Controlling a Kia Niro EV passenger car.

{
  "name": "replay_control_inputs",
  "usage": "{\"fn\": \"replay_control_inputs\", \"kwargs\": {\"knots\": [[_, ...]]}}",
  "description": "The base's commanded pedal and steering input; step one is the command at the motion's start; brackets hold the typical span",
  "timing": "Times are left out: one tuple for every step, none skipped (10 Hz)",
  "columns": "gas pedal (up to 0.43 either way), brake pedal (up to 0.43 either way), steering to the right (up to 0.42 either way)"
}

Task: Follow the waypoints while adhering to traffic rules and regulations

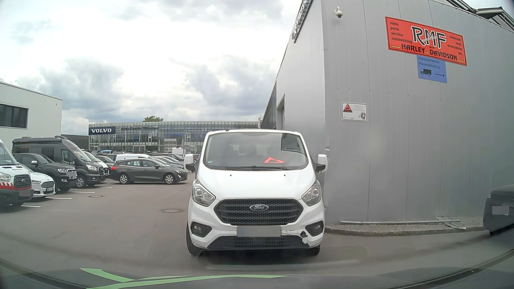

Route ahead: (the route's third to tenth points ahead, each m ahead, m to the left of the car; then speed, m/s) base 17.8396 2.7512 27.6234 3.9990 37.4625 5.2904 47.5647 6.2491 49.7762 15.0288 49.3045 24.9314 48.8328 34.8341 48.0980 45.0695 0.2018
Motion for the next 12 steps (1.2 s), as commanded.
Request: {"fn": "replay_control_inputs", "kwargs": {"knots": [[0.0, 0.262, -0.462], [0.0, 0.268, -0.462], [0.0, 0.262, -0.462], [0.0, 0.268, -0.462], [0.0, 0.305, -0.462], [0.0, 0.366, -0.462], [0.0, 0.421, -0.462], [0.0, 0.476, -0.462], [0.0, 0.482, -0.462], [0.0, 0.488, -0.463], [0.0, 0.488, -0.462], [0.0, 0.488, -0.462]]}}
